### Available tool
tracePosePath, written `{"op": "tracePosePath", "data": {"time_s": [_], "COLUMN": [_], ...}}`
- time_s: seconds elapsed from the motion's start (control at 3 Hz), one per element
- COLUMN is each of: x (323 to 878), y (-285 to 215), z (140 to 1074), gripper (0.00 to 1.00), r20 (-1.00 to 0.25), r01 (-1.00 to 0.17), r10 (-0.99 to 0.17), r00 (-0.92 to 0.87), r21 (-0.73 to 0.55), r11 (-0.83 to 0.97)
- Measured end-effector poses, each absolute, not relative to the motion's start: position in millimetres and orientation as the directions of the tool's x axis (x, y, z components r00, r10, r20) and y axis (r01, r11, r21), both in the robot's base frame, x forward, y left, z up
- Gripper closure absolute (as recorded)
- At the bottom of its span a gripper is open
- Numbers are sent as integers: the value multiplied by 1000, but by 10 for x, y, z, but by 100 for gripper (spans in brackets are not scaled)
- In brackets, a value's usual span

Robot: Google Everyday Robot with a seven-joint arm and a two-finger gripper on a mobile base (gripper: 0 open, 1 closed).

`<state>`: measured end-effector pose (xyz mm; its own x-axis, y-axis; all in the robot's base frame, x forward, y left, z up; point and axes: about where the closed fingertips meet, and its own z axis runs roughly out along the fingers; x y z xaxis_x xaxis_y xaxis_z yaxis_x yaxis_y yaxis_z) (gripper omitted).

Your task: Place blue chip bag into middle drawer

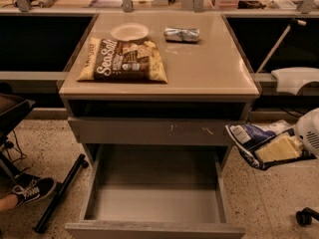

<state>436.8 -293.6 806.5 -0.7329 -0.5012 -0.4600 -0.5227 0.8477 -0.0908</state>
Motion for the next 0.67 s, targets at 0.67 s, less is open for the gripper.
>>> {"op": "tracePosePath", "data": {"time_s": [0.67], "x": [4326], "y": [-2123], "z": [7159], "gripper": [100], "r20": [-489], "r01": [-551], "r10": [-454], "r00": [-745], "r21": [69], "r11": [832]}}
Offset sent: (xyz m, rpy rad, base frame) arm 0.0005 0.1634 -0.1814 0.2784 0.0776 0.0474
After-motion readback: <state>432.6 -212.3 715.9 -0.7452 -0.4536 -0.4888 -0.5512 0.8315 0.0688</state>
